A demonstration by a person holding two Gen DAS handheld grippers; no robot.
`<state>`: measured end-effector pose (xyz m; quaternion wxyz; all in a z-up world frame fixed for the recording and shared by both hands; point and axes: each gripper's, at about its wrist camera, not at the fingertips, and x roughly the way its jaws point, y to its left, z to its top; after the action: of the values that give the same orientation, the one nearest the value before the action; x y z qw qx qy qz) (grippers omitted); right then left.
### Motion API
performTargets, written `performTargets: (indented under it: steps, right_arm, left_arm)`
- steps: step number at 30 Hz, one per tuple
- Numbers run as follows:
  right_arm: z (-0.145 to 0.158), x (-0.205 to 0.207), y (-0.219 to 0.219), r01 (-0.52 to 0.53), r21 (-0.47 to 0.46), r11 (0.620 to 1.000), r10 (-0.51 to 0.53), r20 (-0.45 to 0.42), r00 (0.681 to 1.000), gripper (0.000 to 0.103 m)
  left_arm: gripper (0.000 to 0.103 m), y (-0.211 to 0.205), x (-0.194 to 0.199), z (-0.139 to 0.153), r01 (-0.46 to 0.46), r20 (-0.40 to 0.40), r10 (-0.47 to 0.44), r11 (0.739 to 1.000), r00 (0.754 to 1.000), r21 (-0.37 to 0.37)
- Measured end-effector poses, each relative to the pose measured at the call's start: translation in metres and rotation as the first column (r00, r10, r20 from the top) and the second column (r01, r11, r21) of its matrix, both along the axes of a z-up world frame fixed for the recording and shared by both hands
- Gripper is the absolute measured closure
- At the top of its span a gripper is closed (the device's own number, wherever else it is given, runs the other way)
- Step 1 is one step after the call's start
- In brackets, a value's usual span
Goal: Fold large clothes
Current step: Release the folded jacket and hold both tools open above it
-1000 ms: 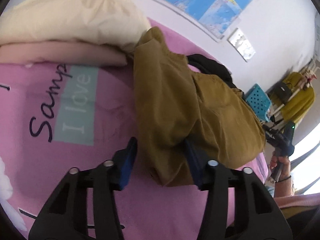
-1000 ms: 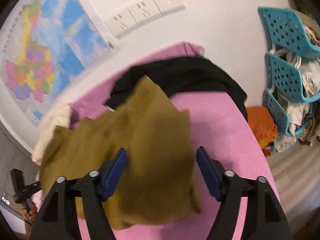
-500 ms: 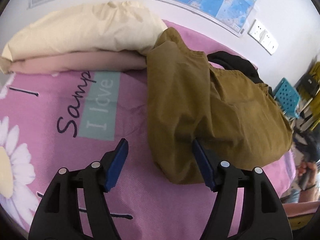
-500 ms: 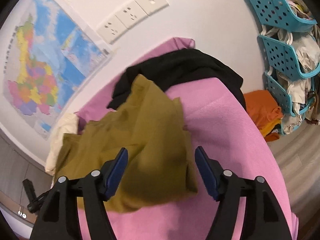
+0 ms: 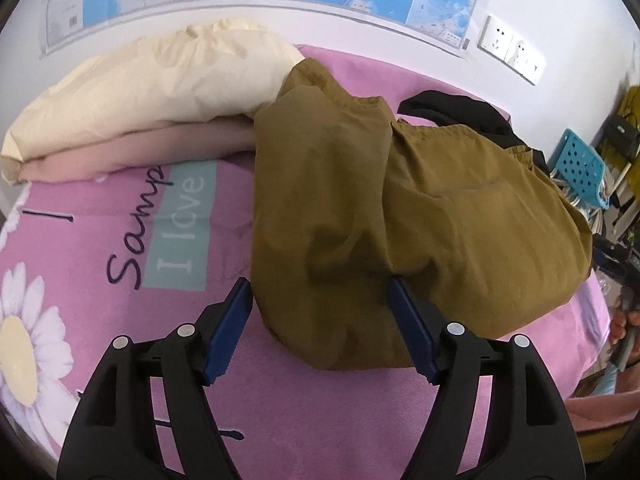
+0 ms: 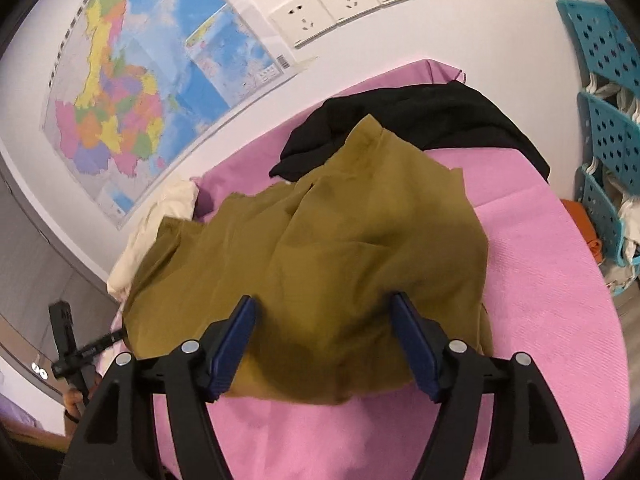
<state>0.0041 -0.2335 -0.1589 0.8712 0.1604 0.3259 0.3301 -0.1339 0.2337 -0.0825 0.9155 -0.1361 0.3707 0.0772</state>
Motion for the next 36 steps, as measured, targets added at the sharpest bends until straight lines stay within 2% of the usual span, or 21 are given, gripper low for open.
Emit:
performTargets:
  steps: [2, 3, 7, 10, 12, 19, 24, 30, 33, 35, 36]
  right_arm:
    - [-0.004, 0.006, 0.0, 0.013, -0.01, 1.0, -0.013, -0.008, 1.0, 0.046]
    - [-0.006, 0.007, -0.001, 0.014, -0.001, 1.0, -0.014, -0.02, 1.0, 0.047]
    - [-0.002, 0.004, -0.004, 0.03, 0.011, 0.999, -0.029, -0.052, 0.998, 0.046]
    - [0.003, -0.002, -0.006, 0.032, 0.017, 0.999, -0.031, -0.061, 0.998, 0.039]
    - [0.007, -0.008, -0.007, 0.048, -0.001, 0.999, -0.048, -0.055, 0.997, 0.038]
    - [0.02, -0.023, -0.007, 0.037, -0.005, 0.999, -0.038, -0.014, 0.999, 0.037]
    - [0.031, -0.027, 0.003, 0.002, -0.018, 1.0, -0.002, 0.023, 1.0, 0.037]
    - [0.024, -0.007, 0.018, 0.0, -0.048, 0.999, 0.0, 0.003, 1.0, 0.037]
    - [0.012, 0.01, 0.023, 0.006, -0.05, 0.999, -0.008, -0.042, 0.999, 0.044]
    - [0.011, 0.014, 0.026, 0.018, -0.045, 0.999, -0.02, -0.058, 0.998, 0.042]
    - [0.013, 0.013, 0.029, 0.023, -0.05, 0.998, -0.026, -0.06, 0.998, 0.038]
  left_arm:
    - [0.031, 0.002, 0.0, -0.002, 0.001, 0.004, -0.001, 1.0, 1.0, -0.012]
    - [0.029, 0.001, 0.0, -0.003, 0.002, 0.003, -0.002, 1.0, 1.0, -0.011]
    - [0.024, 0.005, 0.001, -0.006, -0.004, 0.0, 0.005, 1.0, 1.0, -0.025]
    - [0.024, 0.007, -0.001, -0.009, -0.007, 0.003, 0.007, 0.999, 1.0, -0.043]
    - [0.024, 0.007, -0.001, -0.009, -0.009, 0.005, 0.009, 0.999, 1.0, -0.041]
    - [0.026, -0.005, -0.002, -0.003, -0.018, 0.005, 0.018, 0.999, 1.0, 0.035]
    - [0.026, -0.01, -0.004, -0.001, -0.017, 0.009, 0.016, 0.998, 1.0, 0.06]
    - [0.026, -0.01, -0.005, -0.003, -0.015, 0.011, 0.015, 0.998, 1.0, 0.056]
    - [0.022, -0.008, -0.004, -0.005, -0.019, 0.008, 0.018, 0.999, 1.0, 0.042]
    - [0.022, -0.005, -0.006, -0.005, -0.028, 0.008, 0.028, 0.999, 1.0, 0.026]
    - [0.022, -0.003, -0.007, -0.005, -0.035, 0.008, 0.035, 0.999, 0.999, 0.024]
